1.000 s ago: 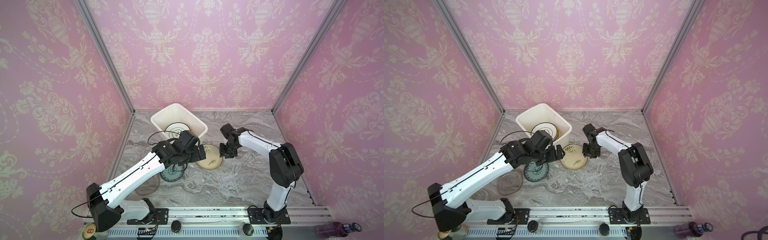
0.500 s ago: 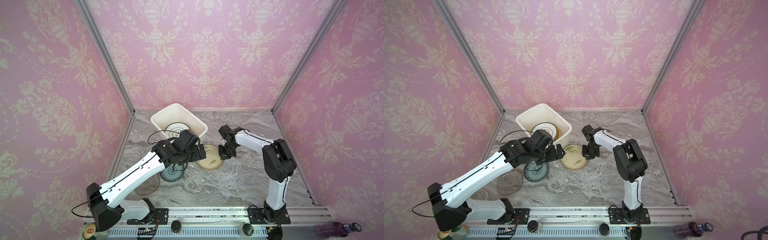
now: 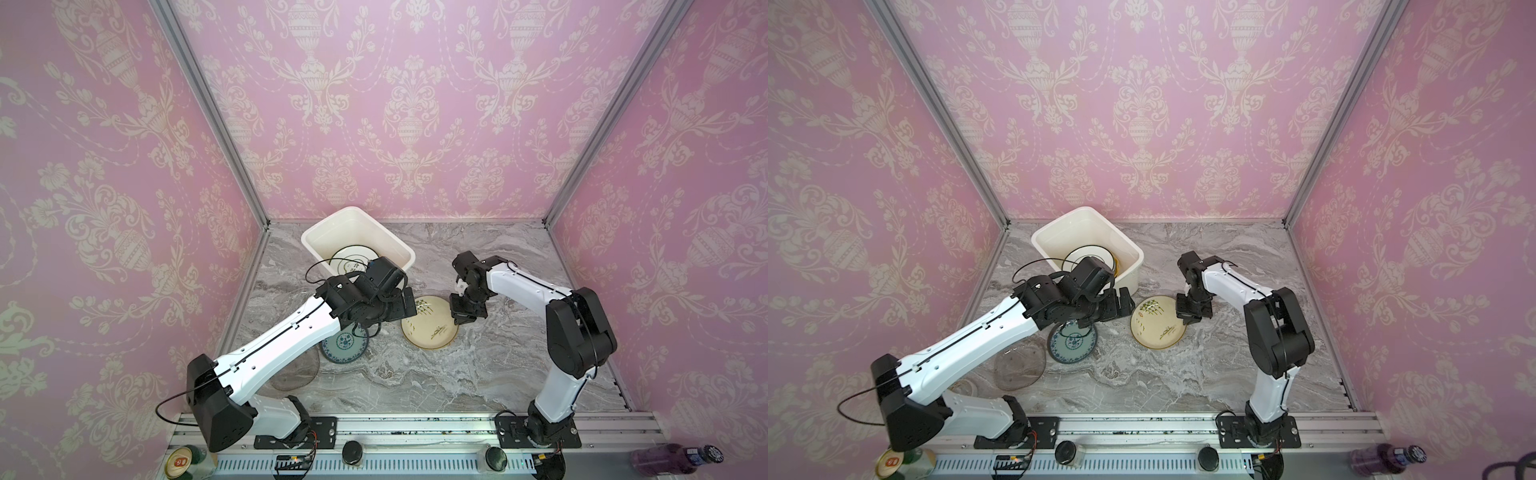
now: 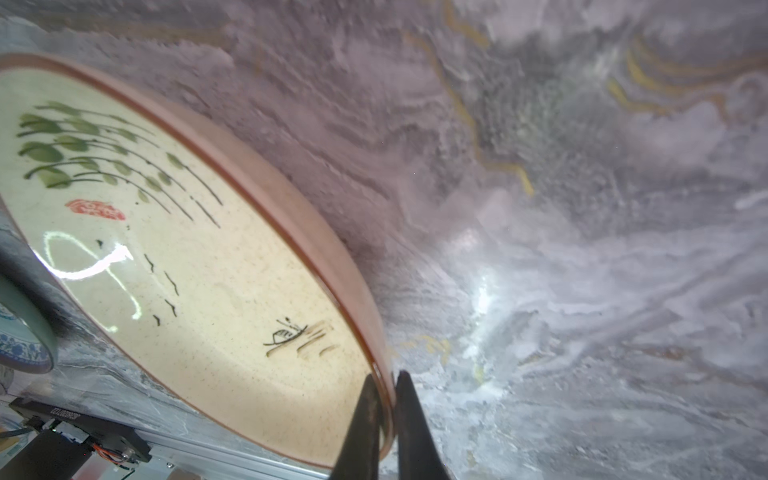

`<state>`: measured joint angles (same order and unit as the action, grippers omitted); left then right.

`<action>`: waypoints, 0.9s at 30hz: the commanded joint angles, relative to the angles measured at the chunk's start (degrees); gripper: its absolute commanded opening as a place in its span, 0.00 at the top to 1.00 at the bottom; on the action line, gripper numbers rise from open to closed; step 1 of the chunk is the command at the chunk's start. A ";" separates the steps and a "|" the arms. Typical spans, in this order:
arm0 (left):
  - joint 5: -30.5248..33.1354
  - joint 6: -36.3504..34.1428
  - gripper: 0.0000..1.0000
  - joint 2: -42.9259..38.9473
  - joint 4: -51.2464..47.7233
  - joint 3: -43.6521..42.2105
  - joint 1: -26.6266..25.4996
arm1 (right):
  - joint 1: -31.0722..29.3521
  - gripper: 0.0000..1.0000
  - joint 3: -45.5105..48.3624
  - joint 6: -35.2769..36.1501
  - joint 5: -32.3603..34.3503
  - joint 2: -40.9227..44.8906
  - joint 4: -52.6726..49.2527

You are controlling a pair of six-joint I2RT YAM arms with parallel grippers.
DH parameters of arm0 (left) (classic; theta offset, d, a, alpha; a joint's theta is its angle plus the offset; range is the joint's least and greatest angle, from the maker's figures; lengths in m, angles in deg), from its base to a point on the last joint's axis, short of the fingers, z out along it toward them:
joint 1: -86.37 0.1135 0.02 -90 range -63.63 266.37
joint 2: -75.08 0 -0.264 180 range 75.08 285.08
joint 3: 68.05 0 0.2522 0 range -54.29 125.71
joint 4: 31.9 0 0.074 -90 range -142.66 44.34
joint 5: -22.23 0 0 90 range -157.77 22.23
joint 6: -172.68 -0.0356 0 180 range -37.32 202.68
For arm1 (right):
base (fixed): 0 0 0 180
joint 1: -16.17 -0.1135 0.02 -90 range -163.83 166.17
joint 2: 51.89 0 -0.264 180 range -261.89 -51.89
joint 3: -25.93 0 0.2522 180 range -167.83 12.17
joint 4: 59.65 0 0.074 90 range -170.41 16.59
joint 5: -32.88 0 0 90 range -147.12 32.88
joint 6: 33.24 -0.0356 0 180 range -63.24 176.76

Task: Place the plates into the plastic bin on the countertop
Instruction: 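Grip the cream plate rim with the right gripper and tilt it up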

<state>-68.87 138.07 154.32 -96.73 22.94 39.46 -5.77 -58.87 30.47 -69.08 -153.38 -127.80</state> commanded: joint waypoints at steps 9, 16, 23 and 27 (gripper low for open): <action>-3.00 -3.19 0.01 6.85 3.68 3.29 -2.54 | 1.14 0.95 11.42 2.98 6.24 7.12 -6.44; -6.87 -5.24 0.01 10.60 2.14 2.75 -3.18 | 2.80 0.88 14.74 2.51 4.66 7.54 -3.75; -12.25 -1.85 0.01 11.46 7.01 -2.42 -3.36 | 5.08 0.76 16.02 2.46 1.48 9.32 -1.83; -13.62 -1.67 0.01 12.91 7.59 -2.44 -3.36 | 6.57 0.61 15.92 2.24 -0.84 11.46 -1.52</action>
<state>-79.67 135.39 166.04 -90.55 20.86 36.57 -0.15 -43.33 32.59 -68.36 -144.31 -129.26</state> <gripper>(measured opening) 0.994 0.369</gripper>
